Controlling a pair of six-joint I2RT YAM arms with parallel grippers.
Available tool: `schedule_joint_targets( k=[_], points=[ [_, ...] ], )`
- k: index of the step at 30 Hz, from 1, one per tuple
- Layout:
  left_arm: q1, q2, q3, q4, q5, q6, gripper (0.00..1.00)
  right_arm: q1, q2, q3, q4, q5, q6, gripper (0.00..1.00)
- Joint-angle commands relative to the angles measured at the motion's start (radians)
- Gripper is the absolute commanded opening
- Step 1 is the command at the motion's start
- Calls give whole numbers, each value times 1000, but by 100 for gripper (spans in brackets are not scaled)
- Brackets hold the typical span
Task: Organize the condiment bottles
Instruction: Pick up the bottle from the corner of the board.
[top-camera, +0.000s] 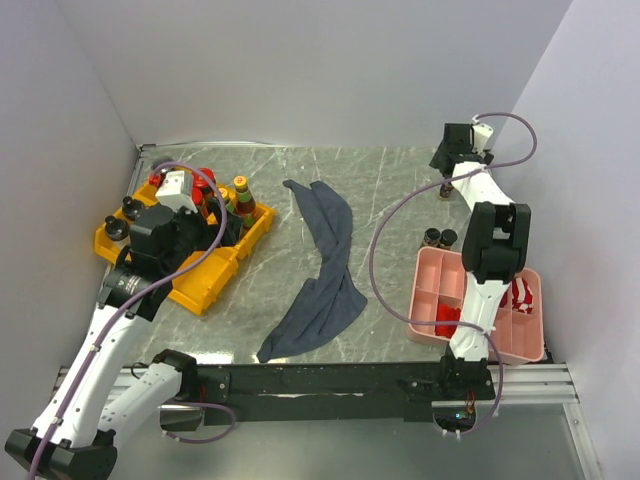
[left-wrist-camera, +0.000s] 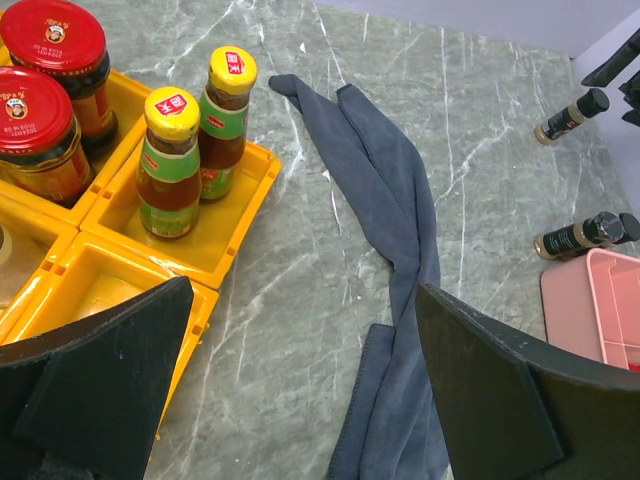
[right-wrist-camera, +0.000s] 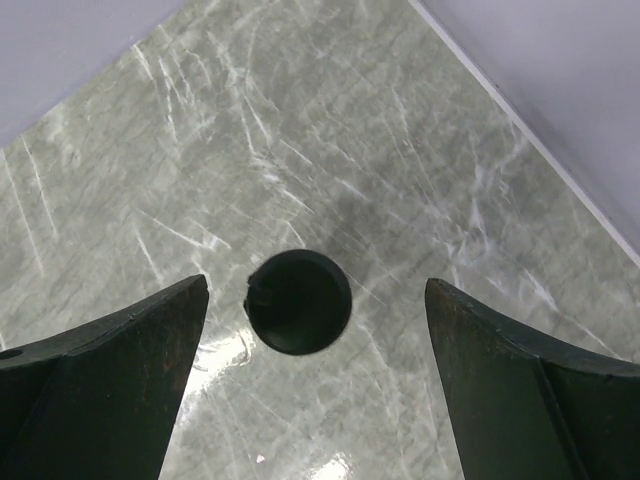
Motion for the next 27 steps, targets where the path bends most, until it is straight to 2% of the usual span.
schedule_joint_targets(
  k=[1,5,8,12,15,19,27],
  points=[
    [2,-21,-2,30,2,8,99,8,50,74,37,1,-40,95],
    [2,-26,-3,33,0,6,99,6,78,94,35,-10,-61,86],
    [4,-21,-3,33,0,8,99,6,76,86,53,5,-76,74],
    [4,-14,0,29,0,8,99,8,47,58,78,-13,-99,49],
    [4,-18,-2,32,0,6,99,14,2,8,124,-36,-119,40],
    [4,-24,-3,32,0,8,99,36,-58,-40,164,-39,-144,35],
    [5,-27,-8,33,0,1,99,178,-201,-104,149,-50,-145,30]
  ],
)
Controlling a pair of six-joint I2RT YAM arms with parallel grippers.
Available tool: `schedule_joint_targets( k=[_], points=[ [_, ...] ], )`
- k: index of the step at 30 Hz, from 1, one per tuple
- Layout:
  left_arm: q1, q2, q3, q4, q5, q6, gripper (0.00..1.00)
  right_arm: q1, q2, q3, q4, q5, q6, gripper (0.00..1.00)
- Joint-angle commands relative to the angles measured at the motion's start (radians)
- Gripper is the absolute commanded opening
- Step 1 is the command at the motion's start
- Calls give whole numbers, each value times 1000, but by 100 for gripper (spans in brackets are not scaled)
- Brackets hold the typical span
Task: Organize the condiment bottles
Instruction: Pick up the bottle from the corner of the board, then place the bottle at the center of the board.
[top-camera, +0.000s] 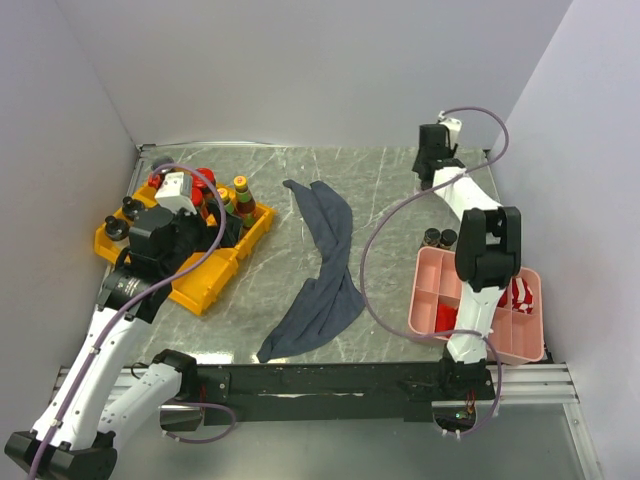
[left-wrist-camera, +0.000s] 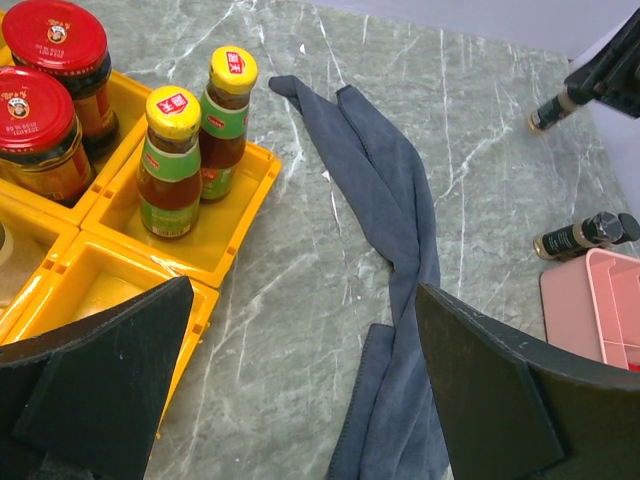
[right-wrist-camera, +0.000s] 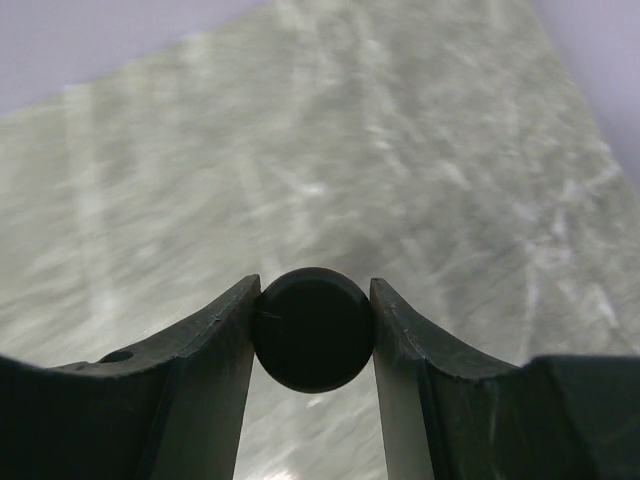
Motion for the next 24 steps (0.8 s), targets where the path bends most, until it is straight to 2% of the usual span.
schedule_joint_targets(
  k=[1,5,9,17,24],
  points=[
    [5,-14,1,32,1,1,99,82,-166,-32,49,-15,-4,30],
    [5,-17,-4,33,-38,1,99,169,-227,-73,30,-40,7,30],
    [5,-21,4,21,-71,-2,100,258,-299,-139,27,-132,35,30],
    [9,-126,-16,40,-173,-28,100,489,-400,-248,65,-278,89,31],
    [10,-212,-44,73,-226,-38,99,691,-390,-283,79,-253,92,32]
  ],
)
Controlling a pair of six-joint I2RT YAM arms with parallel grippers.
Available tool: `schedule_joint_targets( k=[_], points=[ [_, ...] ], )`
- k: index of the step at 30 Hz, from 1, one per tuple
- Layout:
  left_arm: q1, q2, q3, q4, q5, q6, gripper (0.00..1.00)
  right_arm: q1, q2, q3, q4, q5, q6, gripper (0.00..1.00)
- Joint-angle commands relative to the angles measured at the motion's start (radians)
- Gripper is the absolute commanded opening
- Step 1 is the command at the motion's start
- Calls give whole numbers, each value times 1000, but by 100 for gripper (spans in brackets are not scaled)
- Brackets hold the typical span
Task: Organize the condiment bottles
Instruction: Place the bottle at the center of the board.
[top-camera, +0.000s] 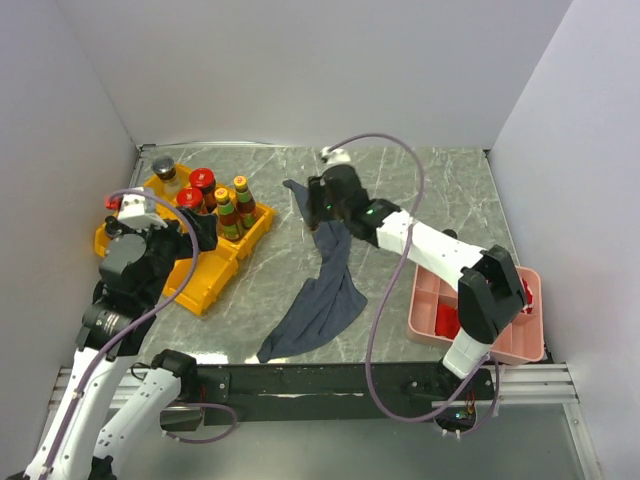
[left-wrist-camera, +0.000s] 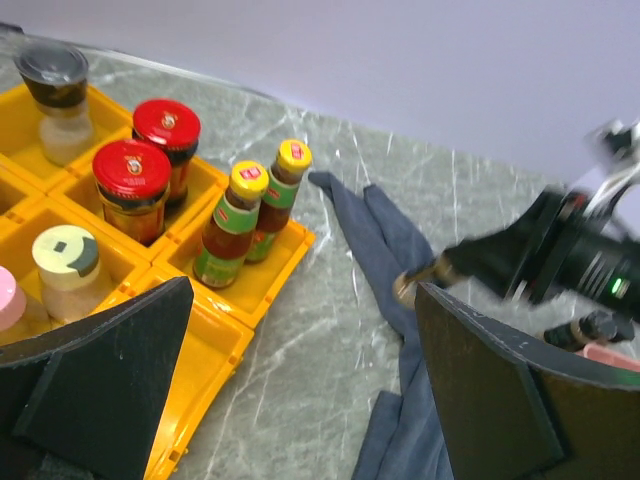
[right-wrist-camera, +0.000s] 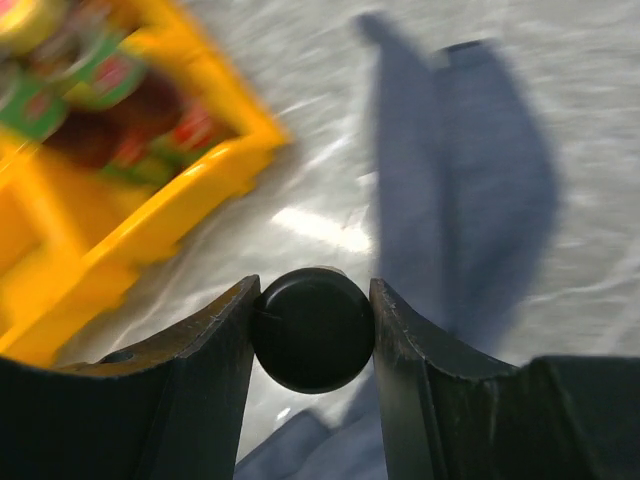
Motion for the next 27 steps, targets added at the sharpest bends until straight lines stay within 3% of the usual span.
schedule_joint_targets(
  k=[1,11,18,27],
  points=[
    [5,-38,-10,53,-56,-16,99,106,-20,-3,48,2,7,32],
    [5,-56,-22,57,-79,-19,99,260,92,37,8,139,-19,32],
    [13,-59,-24,65,-76,-19,99,348,135,-7,76,284,-16,36],
    [18,-52,-24,68,-67,-21,99,398,233,25,61,329,-4,40]
  ],
)
